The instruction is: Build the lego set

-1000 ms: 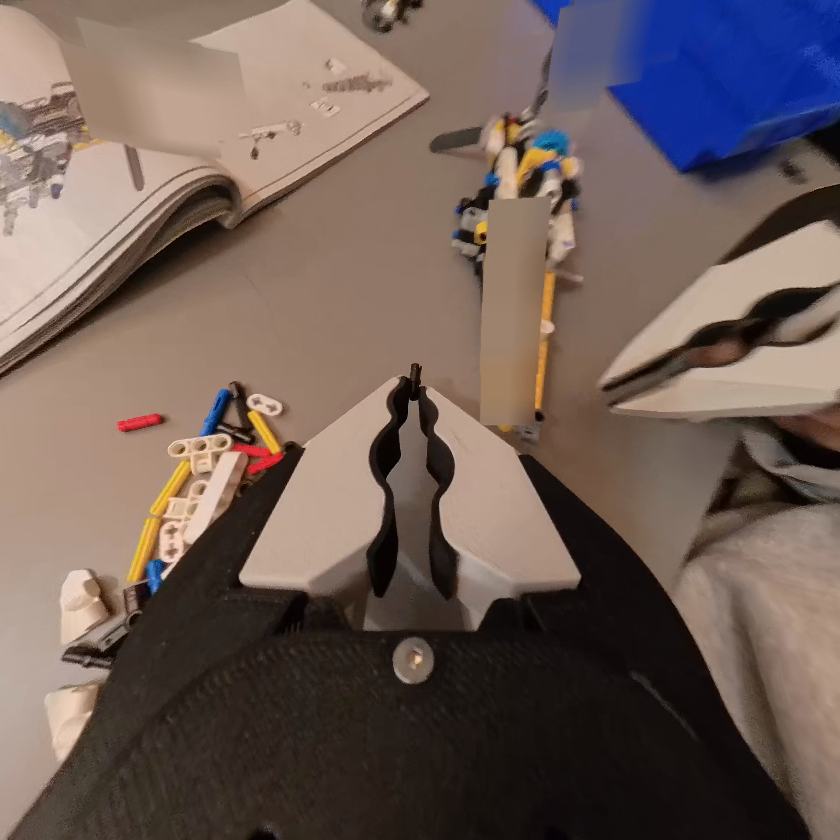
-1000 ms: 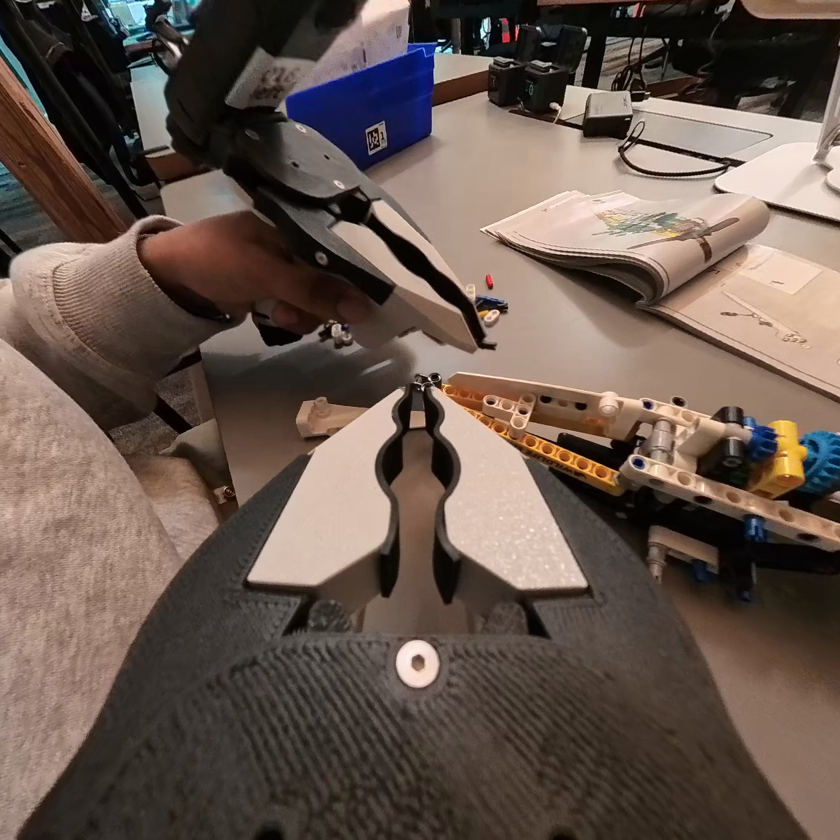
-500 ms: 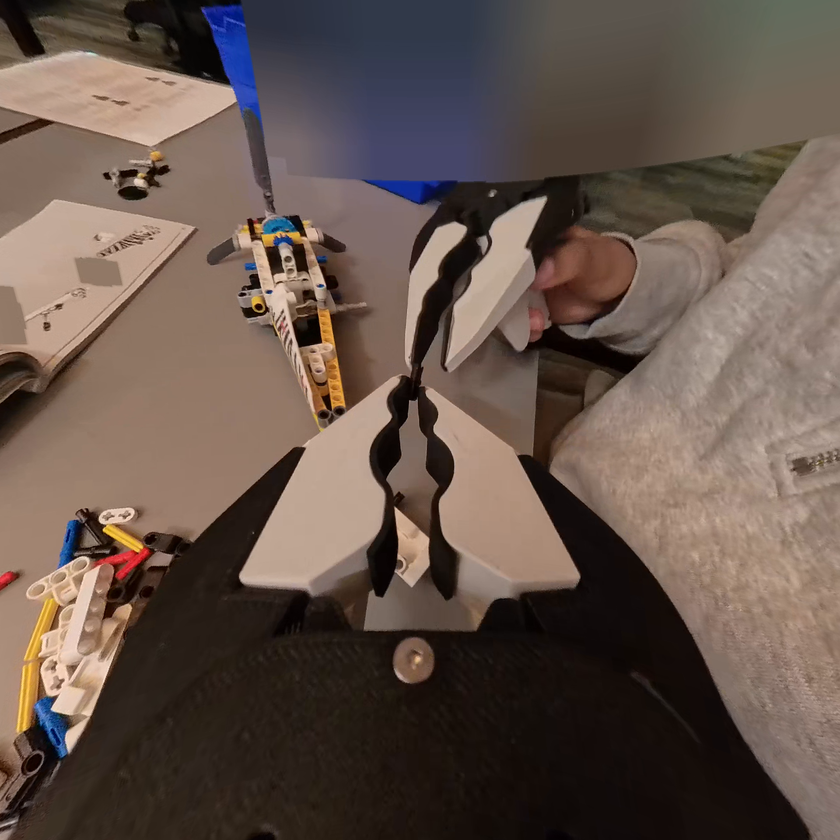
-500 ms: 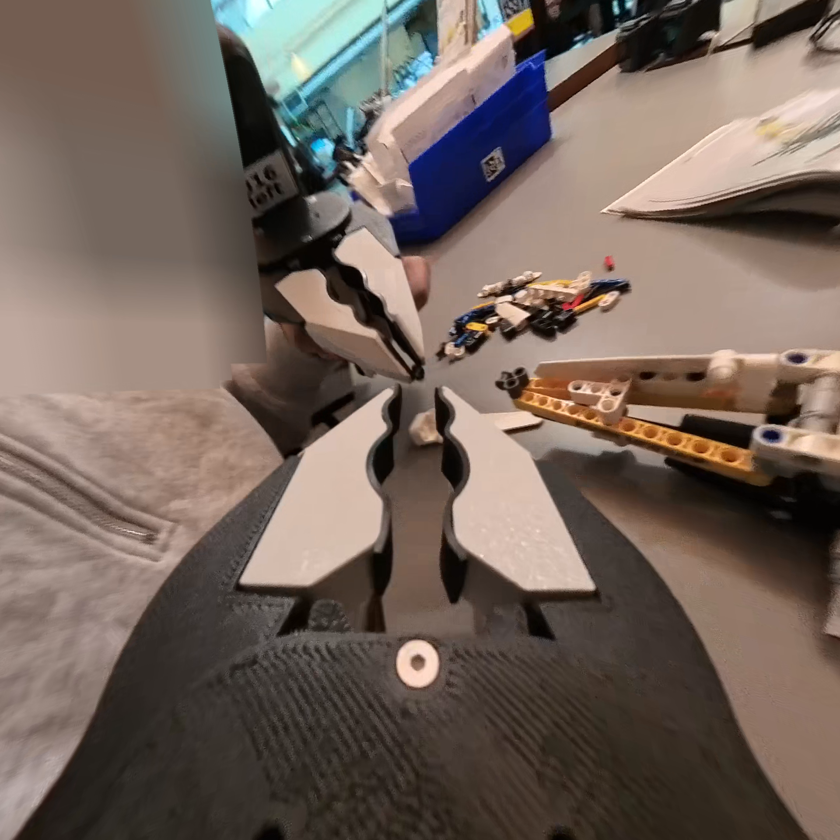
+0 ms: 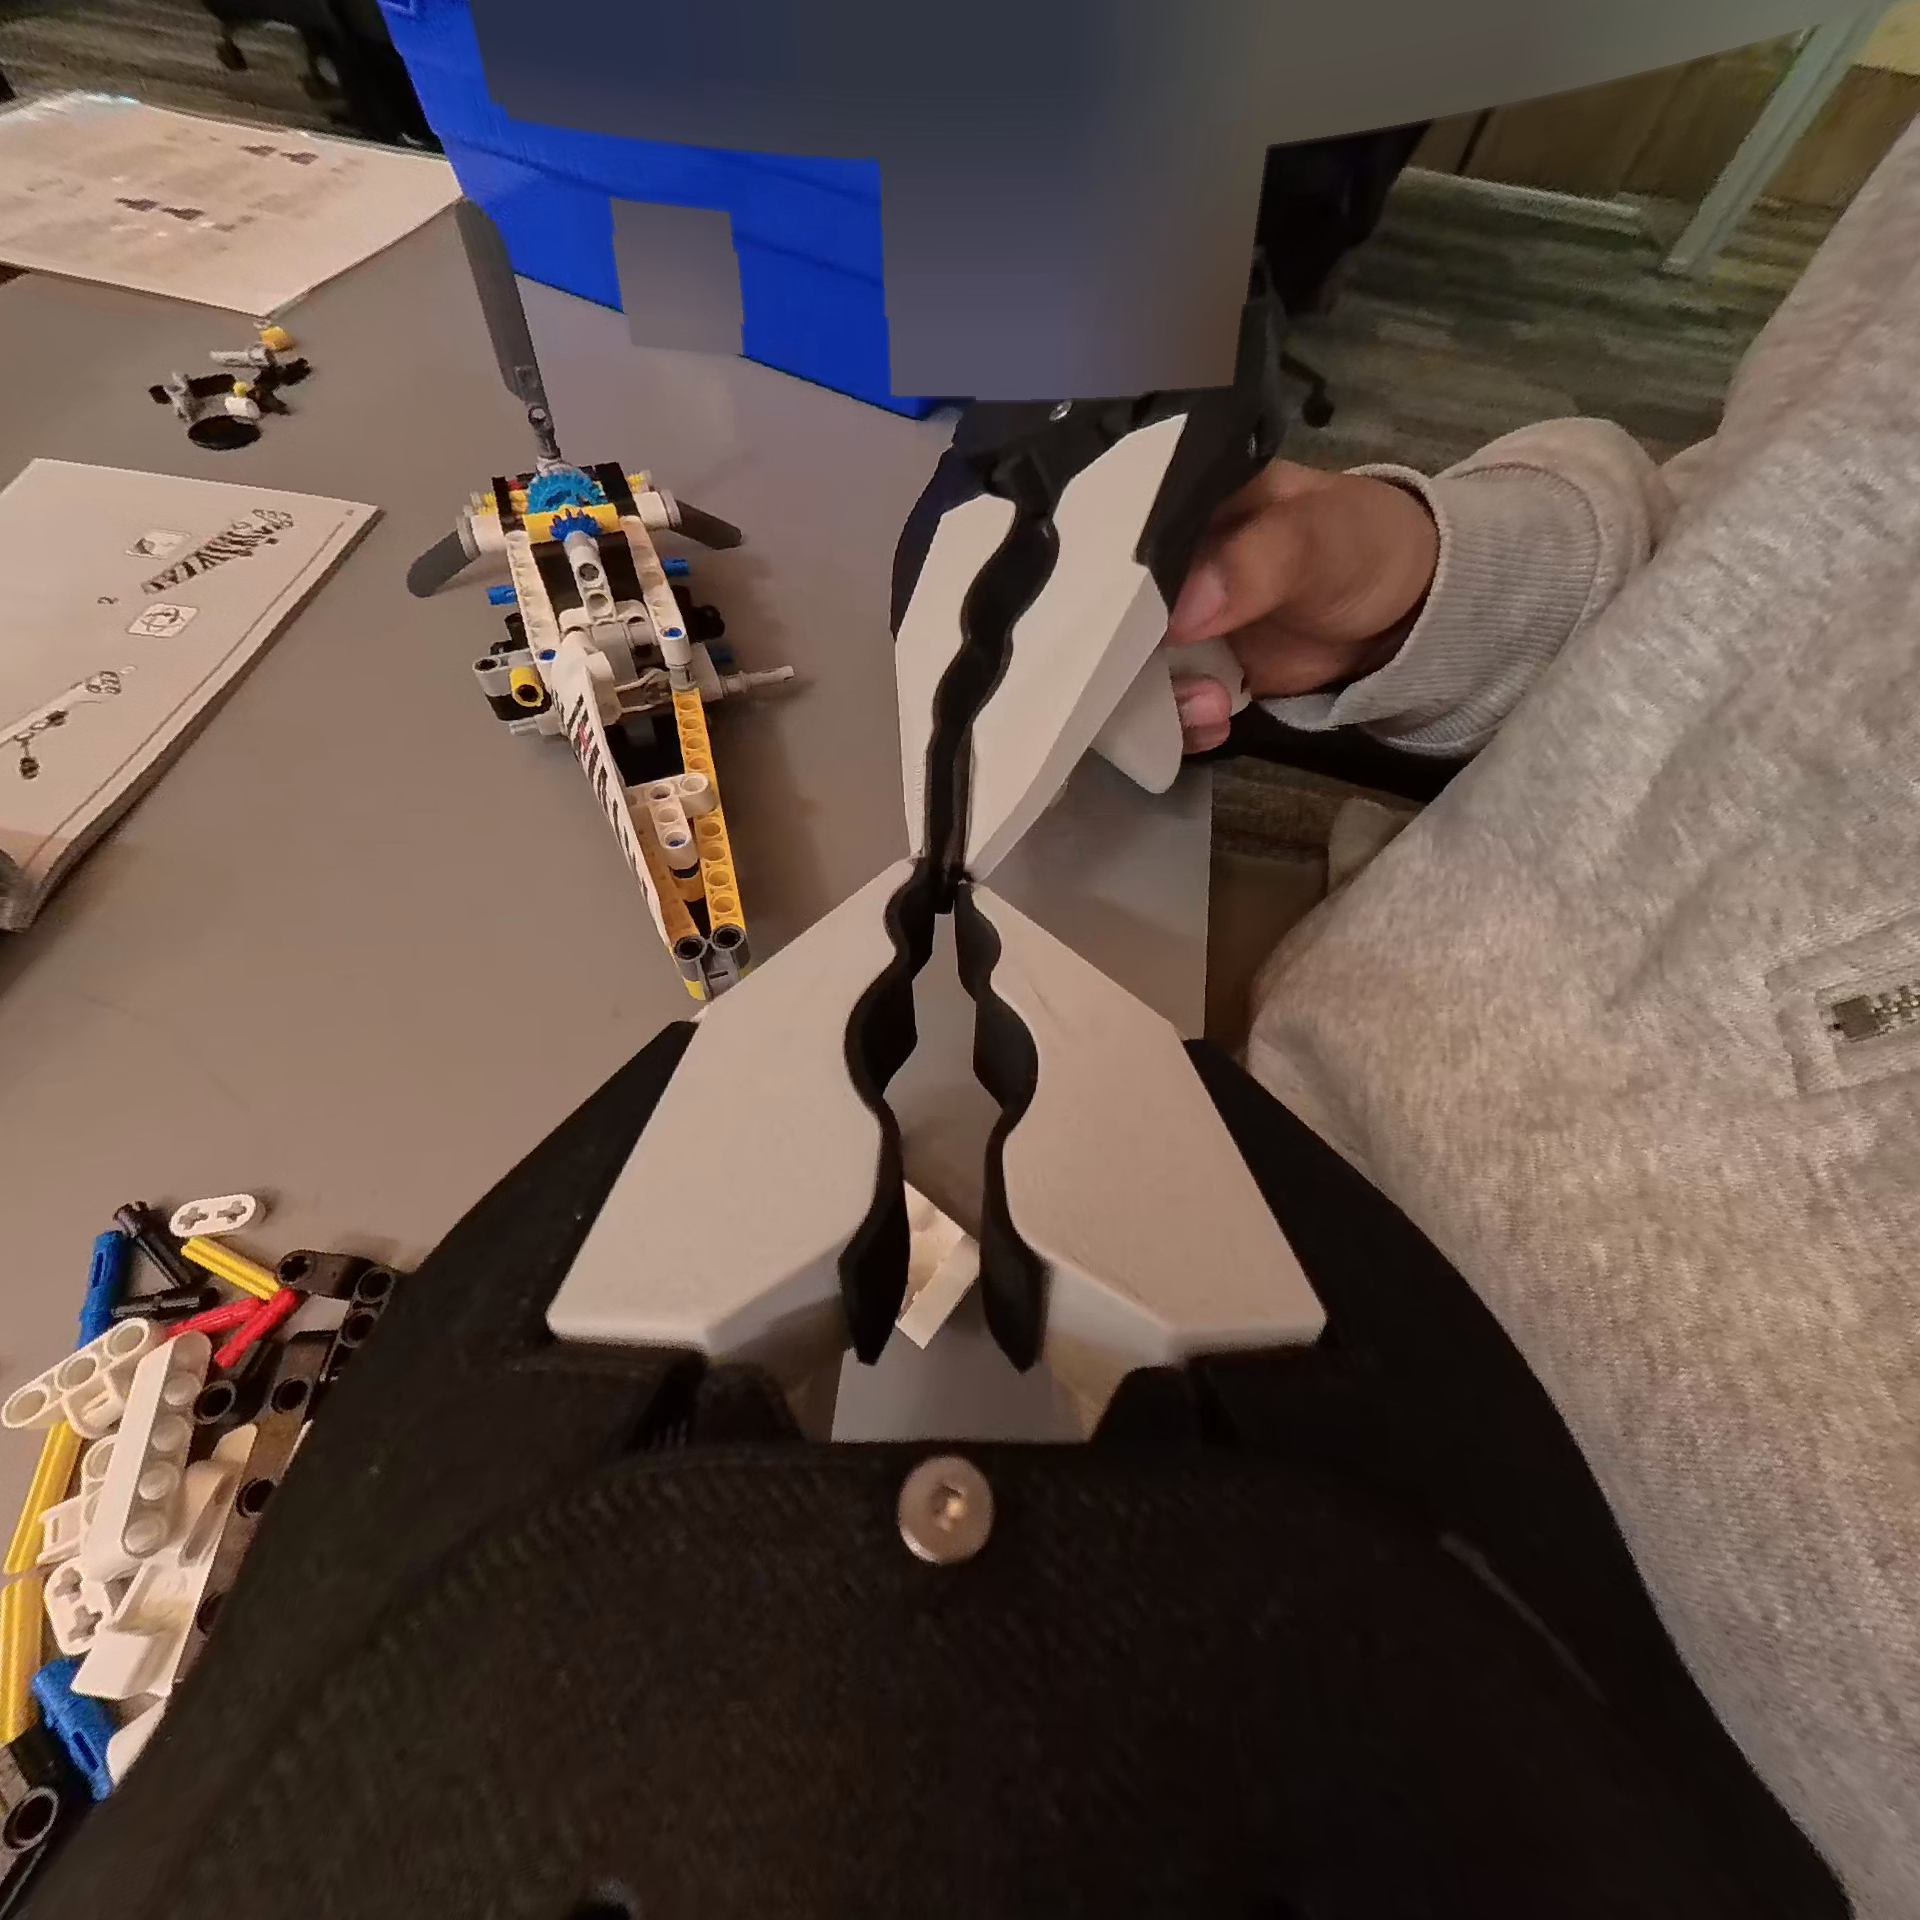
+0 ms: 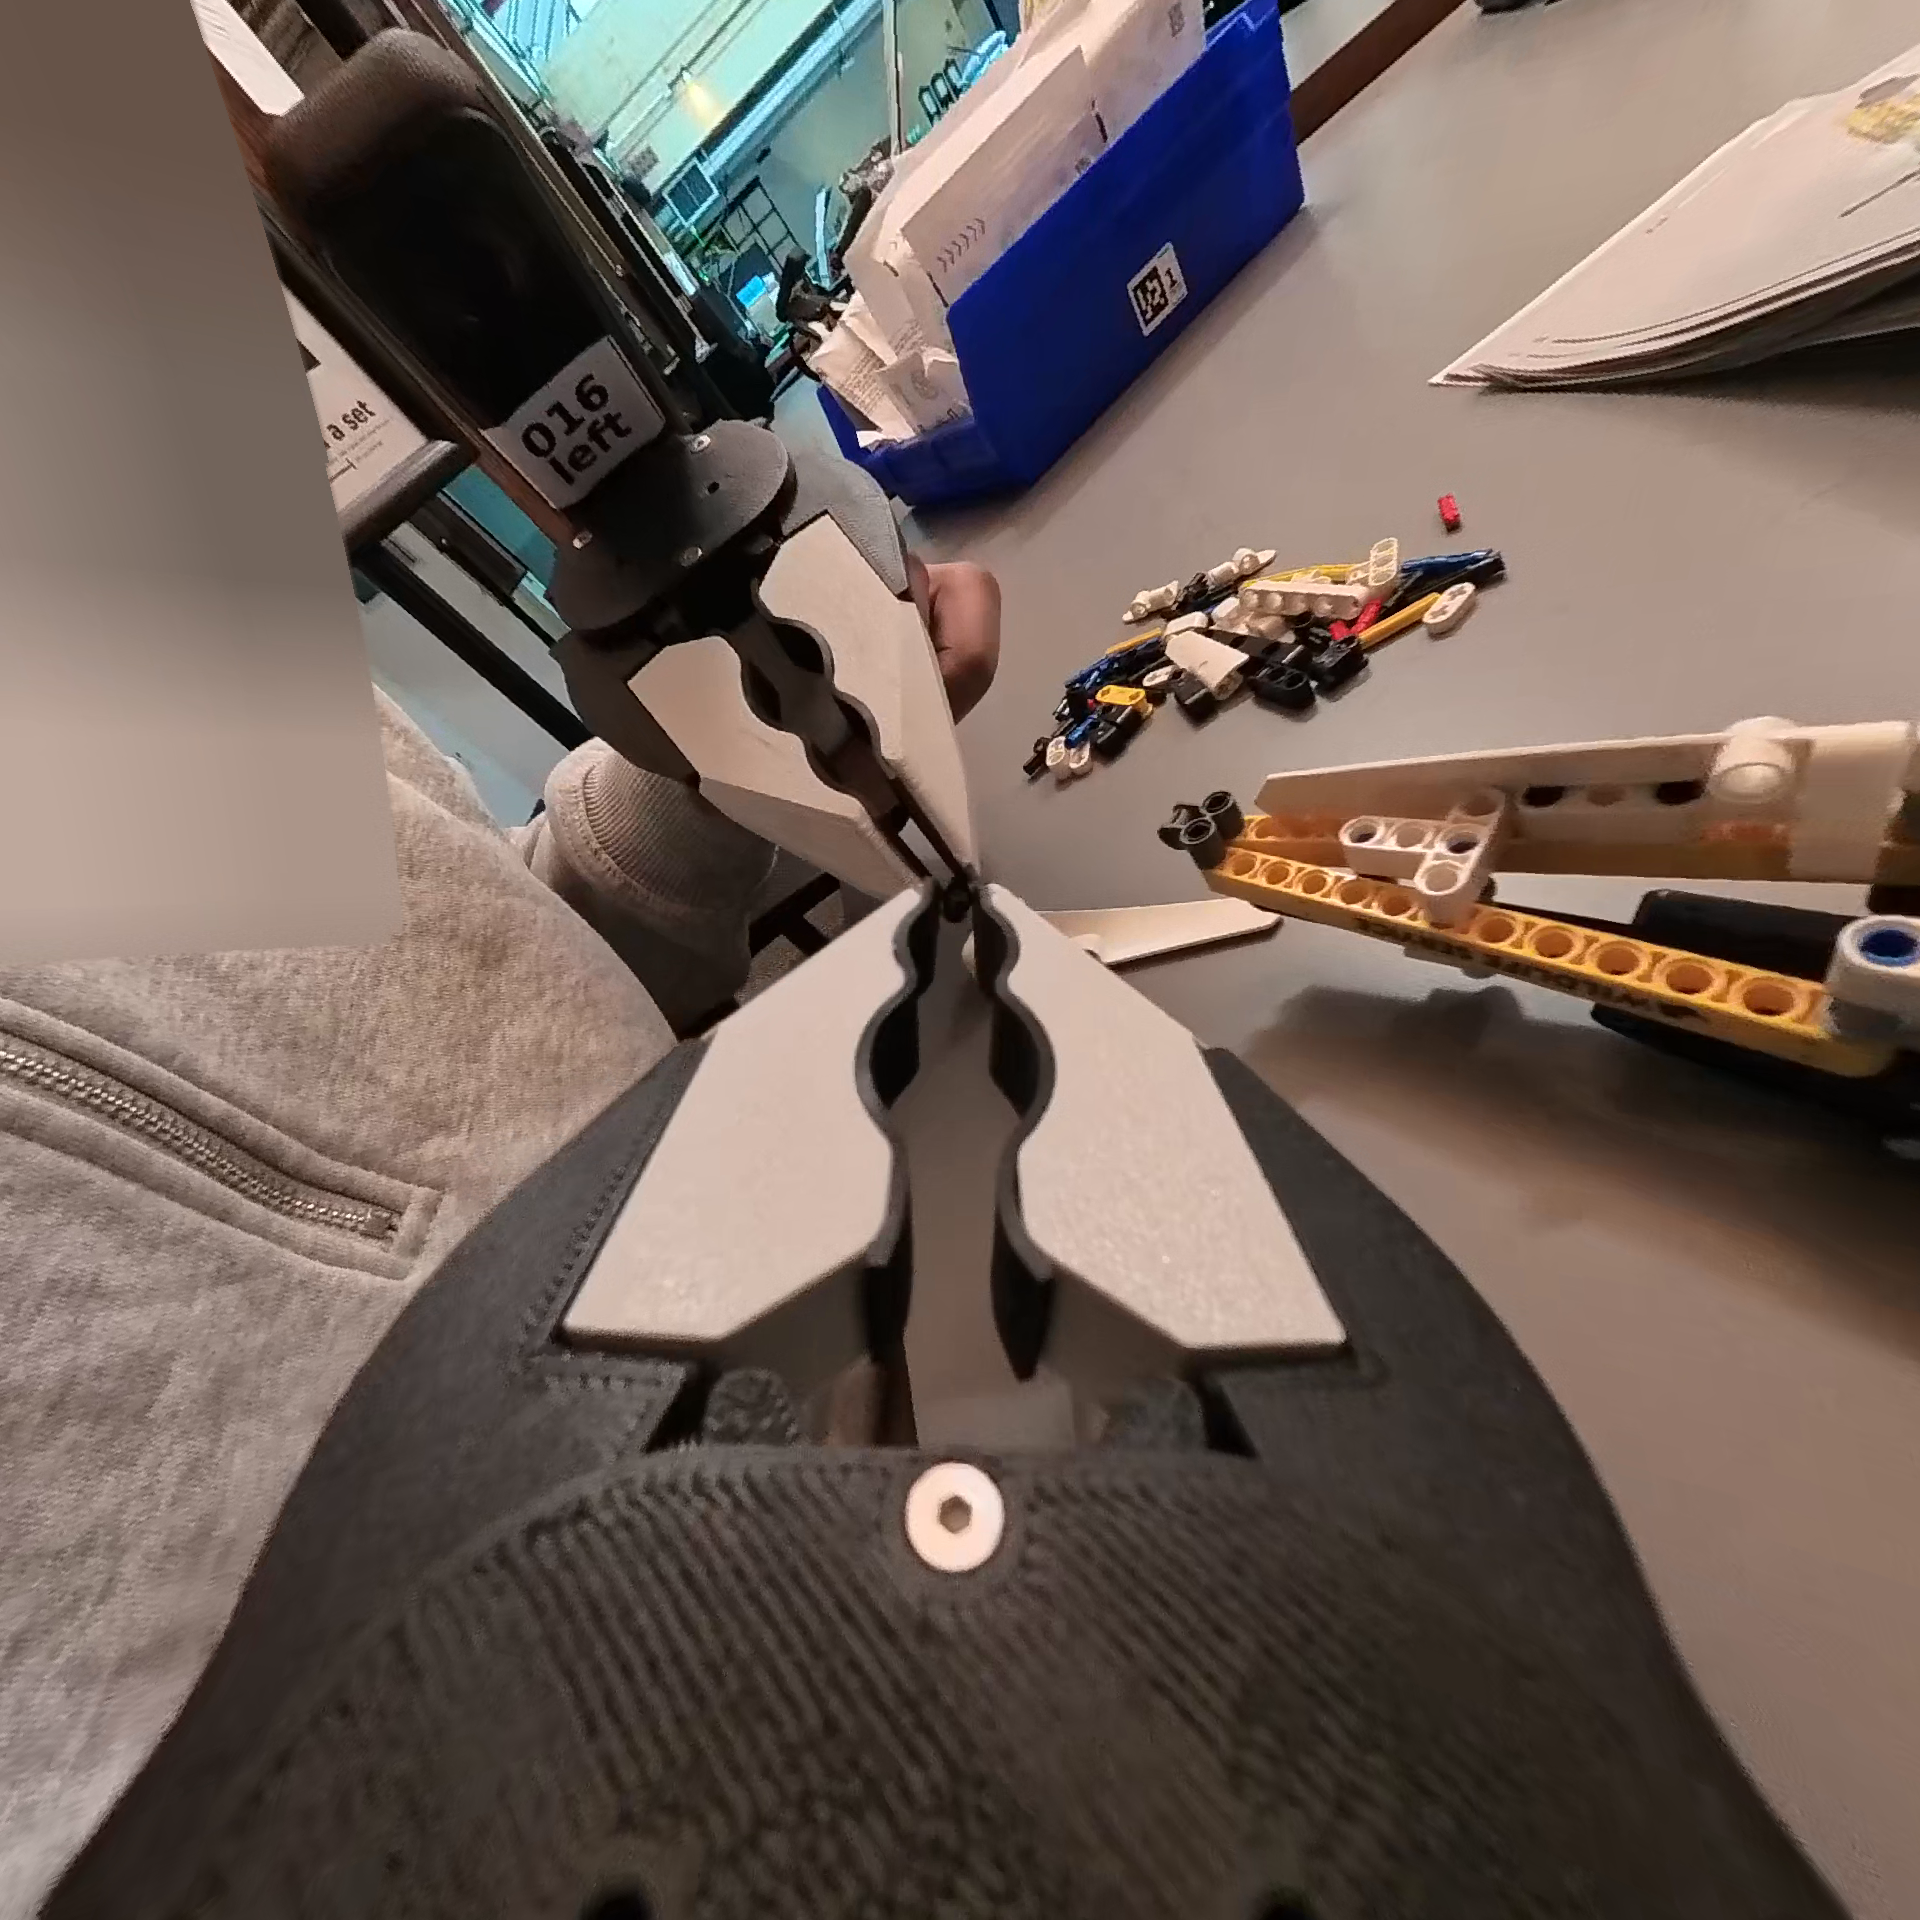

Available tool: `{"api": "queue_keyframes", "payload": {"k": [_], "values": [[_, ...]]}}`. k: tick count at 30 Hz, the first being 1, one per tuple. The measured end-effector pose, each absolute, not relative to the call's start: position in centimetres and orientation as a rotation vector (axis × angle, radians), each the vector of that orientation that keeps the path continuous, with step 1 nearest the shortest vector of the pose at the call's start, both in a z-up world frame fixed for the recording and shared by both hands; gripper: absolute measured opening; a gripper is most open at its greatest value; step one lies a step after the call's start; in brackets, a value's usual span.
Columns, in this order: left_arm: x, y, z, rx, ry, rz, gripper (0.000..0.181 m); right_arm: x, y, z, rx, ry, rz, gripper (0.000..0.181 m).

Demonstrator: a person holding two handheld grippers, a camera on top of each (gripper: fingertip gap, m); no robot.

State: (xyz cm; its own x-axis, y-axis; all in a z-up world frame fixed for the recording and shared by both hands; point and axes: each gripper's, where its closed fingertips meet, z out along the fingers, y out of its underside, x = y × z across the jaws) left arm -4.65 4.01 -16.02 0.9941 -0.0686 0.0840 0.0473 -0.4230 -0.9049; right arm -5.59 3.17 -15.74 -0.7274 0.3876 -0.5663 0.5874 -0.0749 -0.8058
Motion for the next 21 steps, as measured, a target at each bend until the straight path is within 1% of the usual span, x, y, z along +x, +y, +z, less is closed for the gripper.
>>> {"api": "queue_keyframes", "payload": {"k": [8, 12, 13, 14, 18, 21], "values": [[-4.9, 3.8, -16.4, -2.018, -0.043, -0.130, 0.004, -5.5, 3.3, -15.9, 1.085, 2.041, -1.898, 0.002], [-4.6, 1.5, -18.8, -2.152, -0.165, -0.107, 0.037, -5.6, 3.7, -16.6, 1.135, 2.088, -1.861, 0.002], [-4.4, 0.7, -19.6, -2.192, -0.192, -0.086, 0.044, -5.6, 3.8, -16.8, 1.147, 2.105, -1.846, 0.002], [-4.4, 0.0, -20.5, -2.233, -0.222, -0.048, 0.047, -5.6, 3.8, -16.9, 1.152, 2.117, -1.838, 0.002], [-4.7, -1.7, -22.0, -2.307, -0.282, 0.164, 0.047, -5.6, 3.1, -17.9, 1.157, 2.215, -1.761, 0.002], [-4.8, -1.4, -22.0, -2.271, -0.305, 0.179, 0.042, -5.7, 2.0, -18.7, 1.123, 2.351, -1.700, 0.002]]}}
